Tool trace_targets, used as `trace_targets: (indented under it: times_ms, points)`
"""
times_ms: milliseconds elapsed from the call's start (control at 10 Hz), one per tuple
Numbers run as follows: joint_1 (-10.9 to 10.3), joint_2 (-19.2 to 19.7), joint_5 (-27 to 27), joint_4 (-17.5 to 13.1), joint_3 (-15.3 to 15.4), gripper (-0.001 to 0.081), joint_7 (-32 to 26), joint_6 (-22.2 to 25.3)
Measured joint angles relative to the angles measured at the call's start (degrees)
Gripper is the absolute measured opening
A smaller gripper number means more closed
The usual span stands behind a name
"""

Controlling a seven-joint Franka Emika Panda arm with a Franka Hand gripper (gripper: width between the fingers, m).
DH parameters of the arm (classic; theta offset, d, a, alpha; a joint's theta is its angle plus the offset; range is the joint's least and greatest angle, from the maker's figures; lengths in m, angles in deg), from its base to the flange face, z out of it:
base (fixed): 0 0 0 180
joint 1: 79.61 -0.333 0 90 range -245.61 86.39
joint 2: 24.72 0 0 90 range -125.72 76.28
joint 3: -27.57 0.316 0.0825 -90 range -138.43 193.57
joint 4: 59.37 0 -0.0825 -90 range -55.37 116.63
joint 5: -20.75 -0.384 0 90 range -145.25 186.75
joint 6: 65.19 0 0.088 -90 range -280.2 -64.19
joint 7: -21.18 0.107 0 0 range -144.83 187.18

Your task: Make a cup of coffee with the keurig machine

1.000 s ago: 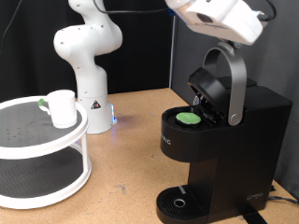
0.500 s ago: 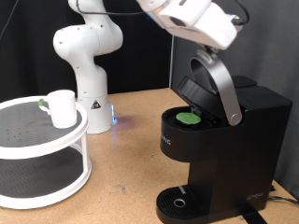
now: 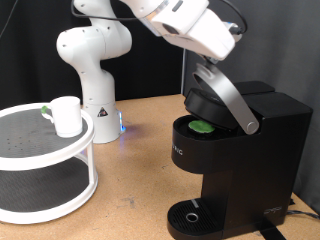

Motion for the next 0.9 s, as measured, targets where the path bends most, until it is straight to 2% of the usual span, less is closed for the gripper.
trace_targets:
  times_ms: [900]
  points:
    - [1.93, 0.04, 4.13, 3.21, -2.38, 0.0001, -6.02, -0.07]
